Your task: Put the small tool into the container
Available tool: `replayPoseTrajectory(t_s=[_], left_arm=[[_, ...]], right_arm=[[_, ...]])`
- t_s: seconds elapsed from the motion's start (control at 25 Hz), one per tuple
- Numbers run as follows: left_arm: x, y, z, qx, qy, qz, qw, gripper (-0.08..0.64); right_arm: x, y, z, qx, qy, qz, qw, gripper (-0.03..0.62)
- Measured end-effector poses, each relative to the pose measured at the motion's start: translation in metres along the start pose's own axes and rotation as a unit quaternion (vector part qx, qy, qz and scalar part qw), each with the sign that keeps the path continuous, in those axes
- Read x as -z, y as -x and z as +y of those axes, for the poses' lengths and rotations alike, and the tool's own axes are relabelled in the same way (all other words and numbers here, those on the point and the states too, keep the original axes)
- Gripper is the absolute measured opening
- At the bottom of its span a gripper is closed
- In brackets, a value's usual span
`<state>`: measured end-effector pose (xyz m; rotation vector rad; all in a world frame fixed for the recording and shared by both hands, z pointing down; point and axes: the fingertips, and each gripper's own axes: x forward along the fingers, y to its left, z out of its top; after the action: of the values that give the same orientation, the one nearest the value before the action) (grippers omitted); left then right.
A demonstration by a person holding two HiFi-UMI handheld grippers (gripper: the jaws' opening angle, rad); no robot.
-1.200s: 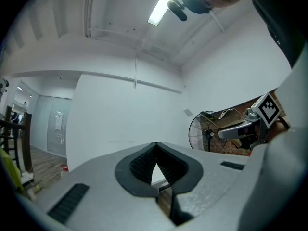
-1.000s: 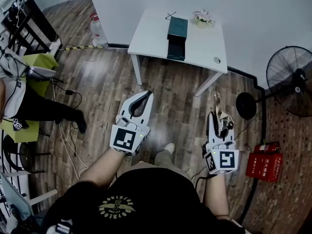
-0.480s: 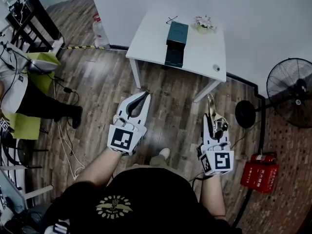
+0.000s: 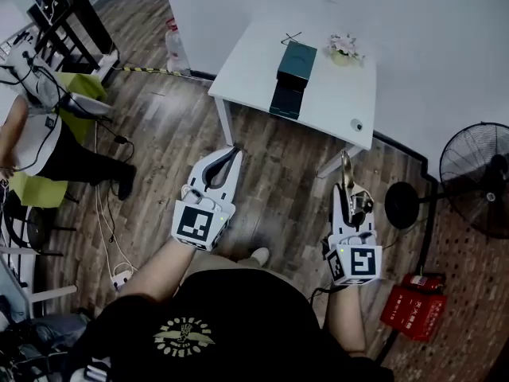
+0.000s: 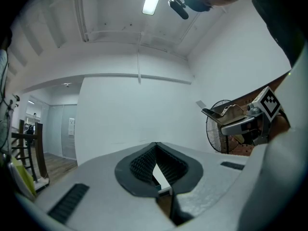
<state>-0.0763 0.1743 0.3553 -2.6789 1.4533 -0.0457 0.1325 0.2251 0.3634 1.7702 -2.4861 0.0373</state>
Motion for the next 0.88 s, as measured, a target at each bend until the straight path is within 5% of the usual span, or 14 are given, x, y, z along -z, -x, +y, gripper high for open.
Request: replayPoseTrajectory(t_s=[0.88], left_arm=[[-0.009,-0.044,-0.021,0.005,-0.022,-0.012,0.9997,0.006]], right_arm=[[0.001,-0.019,-0.061,-0.006,-0.011,-0.009,1.0,0.055]])
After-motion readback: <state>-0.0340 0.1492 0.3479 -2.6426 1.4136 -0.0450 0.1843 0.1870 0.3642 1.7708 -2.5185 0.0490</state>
